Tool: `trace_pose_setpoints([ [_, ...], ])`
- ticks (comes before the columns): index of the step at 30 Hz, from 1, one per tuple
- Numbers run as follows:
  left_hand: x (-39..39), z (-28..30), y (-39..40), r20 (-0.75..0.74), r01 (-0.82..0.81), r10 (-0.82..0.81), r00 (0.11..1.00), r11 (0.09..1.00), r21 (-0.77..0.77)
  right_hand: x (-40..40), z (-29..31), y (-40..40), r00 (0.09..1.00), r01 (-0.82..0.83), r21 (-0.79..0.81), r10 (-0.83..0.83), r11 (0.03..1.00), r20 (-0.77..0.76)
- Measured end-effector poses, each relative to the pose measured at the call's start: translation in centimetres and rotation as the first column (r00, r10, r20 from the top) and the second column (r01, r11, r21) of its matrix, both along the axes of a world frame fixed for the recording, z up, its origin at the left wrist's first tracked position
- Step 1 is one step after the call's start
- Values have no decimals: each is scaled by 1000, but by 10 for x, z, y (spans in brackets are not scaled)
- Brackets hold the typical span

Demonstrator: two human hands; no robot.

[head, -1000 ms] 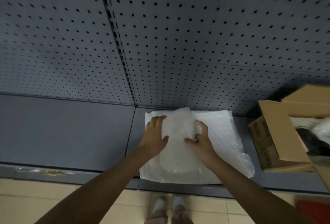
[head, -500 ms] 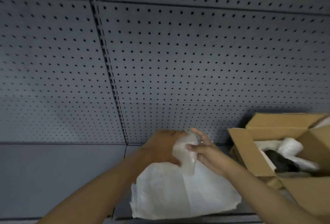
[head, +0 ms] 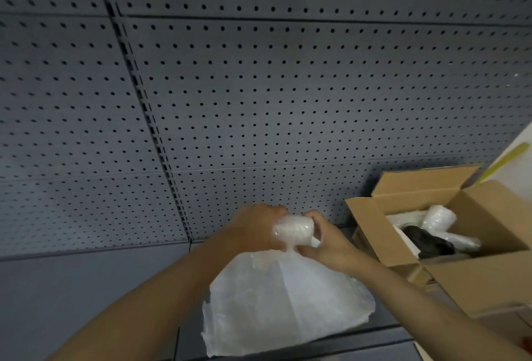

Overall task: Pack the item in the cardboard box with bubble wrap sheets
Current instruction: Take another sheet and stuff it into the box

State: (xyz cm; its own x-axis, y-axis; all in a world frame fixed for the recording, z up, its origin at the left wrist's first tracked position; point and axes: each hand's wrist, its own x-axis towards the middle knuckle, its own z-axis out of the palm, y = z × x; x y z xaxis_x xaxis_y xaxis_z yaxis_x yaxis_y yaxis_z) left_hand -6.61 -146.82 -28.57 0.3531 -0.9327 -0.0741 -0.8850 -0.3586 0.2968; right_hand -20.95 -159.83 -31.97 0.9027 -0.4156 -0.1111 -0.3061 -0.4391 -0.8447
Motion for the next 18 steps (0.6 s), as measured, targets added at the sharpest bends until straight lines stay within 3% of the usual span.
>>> trace_pose_setpoints([
  [8, 12, 9, 11, 81, 0, -6, 997, 997, 78, -1, -7, 5, 994, 30, 89, -39, 996, 99],
  [14, 8, 17, 12, 110, -9, 0, 994, 997, 81, -5, 0, 5, 992, 49, 70, -57, 996, 114],
  [18, 4, 29, 3, 130, 56, -73, 989, 990, 133, -16, 9, -7, 990, 73, 108, -85, 991, 111],
])
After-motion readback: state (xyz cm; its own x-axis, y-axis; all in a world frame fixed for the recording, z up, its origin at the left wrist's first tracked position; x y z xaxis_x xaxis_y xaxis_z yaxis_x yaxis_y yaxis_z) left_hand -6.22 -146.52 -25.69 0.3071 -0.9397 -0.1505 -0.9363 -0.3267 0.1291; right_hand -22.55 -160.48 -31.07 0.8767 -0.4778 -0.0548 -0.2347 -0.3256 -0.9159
